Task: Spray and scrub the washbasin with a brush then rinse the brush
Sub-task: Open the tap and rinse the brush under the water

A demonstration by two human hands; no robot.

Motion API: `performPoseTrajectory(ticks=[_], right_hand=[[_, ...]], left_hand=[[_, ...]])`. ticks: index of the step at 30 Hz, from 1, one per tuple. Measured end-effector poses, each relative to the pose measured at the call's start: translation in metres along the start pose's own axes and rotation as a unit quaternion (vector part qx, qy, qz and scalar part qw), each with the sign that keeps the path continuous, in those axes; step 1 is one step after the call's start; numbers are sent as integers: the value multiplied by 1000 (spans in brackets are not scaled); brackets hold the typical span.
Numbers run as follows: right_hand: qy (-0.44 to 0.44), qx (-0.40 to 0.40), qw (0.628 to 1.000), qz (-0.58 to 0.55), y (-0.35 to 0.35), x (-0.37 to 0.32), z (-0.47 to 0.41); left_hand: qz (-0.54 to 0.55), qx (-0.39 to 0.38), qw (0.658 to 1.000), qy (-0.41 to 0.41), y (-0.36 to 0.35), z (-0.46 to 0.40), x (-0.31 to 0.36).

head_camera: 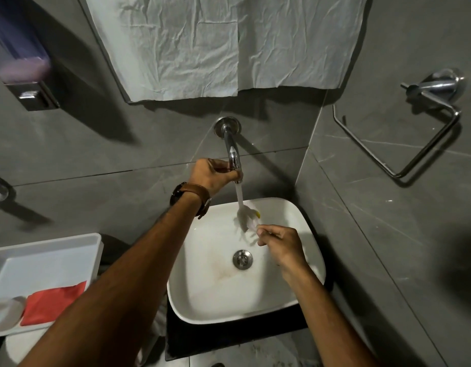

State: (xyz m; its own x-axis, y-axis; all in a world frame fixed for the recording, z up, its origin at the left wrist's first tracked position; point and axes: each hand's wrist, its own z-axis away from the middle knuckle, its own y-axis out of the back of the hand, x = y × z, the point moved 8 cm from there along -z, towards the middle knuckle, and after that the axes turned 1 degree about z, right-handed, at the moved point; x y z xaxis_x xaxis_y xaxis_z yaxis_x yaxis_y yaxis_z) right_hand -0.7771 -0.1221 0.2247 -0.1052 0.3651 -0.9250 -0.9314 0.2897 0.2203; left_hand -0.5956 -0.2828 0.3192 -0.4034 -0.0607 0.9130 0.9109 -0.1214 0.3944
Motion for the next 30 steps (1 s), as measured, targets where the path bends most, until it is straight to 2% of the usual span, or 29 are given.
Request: performPoseTrajectory(ticks=[6, 12, 15, 23, 30], right_hand=[[-45, -7, 999, -3, -4, -8, -4], [-48, -15, 998, -27, -8, -31, -13], [-48, -16, 998, -29, -9, -37, -16], [-34, -26, 999, -5, -11, -39, -14], [10, -22, 993, 115, -1, -21, -8]], left_hand=[[4, -15, 1000, 2, 0, -1, -2], [-4, -63, 998, -6, -6, 3, -3], [-8, -62, 998, -13, -8, 5, -2], [0, 1, 1000, 23, -7, 7, -1], [4, 120, 992, 41, -13, 13, -3]])
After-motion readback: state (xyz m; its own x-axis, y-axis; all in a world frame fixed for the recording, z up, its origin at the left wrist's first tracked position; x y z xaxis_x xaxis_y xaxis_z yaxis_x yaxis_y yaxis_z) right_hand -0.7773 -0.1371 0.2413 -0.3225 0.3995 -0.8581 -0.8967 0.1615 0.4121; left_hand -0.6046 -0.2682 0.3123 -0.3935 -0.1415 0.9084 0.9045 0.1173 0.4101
